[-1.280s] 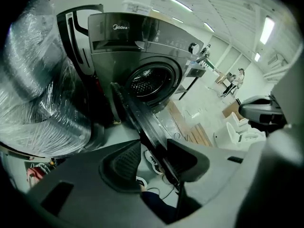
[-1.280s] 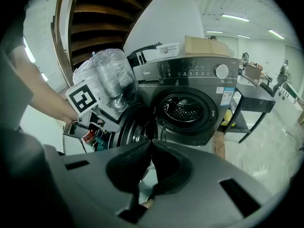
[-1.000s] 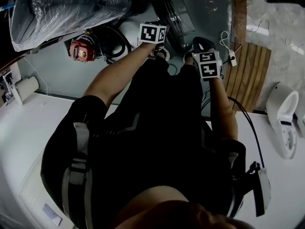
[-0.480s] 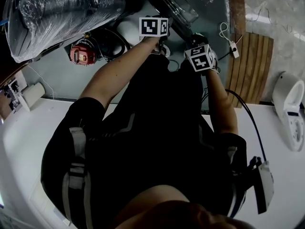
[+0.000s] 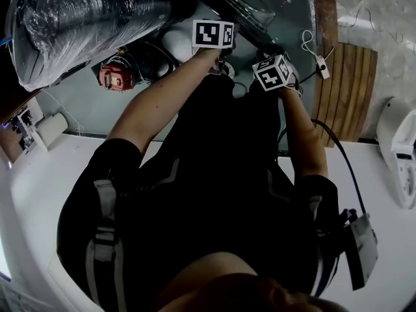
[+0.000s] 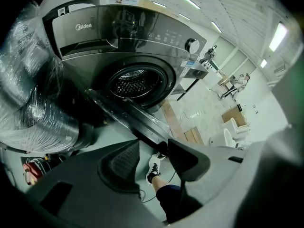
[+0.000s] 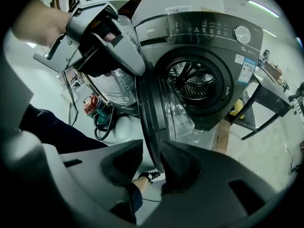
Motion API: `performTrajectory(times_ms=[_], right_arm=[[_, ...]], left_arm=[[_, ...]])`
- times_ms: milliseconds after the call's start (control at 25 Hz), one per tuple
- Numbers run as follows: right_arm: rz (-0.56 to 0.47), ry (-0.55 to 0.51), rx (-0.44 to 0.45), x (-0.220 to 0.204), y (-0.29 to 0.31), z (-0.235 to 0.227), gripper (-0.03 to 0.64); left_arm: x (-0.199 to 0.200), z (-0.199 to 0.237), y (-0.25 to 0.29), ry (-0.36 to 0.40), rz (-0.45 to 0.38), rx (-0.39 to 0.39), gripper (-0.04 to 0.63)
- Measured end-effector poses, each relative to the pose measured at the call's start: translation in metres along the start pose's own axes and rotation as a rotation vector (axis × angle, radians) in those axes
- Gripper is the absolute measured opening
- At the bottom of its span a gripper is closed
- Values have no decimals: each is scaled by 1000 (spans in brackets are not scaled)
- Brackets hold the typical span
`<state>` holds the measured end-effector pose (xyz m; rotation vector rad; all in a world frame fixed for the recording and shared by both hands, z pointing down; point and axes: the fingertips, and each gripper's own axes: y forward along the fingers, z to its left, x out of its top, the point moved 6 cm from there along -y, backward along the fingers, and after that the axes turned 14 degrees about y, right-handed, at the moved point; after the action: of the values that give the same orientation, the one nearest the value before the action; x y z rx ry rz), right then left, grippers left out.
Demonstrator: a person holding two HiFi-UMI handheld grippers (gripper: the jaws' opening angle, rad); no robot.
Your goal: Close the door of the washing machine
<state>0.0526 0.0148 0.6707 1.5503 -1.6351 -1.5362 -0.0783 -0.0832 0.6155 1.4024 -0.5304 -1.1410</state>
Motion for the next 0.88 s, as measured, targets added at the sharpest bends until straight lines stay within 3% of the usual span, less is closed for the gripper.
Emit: performTrajectory(times_ms=[440, 680, 880], right_arm=[[34, 20, -38, 11, 11, -35, 77], [11, 30, -47, 24, 10, -59, 80], [17, 24, -50, 36, 10, -75, 83]], left_arm=[[25, -7, 7, -9, 25, -21, 183], [38, -15, 10, 181, 34, 4, 181], [50, -10, 10, 283, 37, 21, 181]])
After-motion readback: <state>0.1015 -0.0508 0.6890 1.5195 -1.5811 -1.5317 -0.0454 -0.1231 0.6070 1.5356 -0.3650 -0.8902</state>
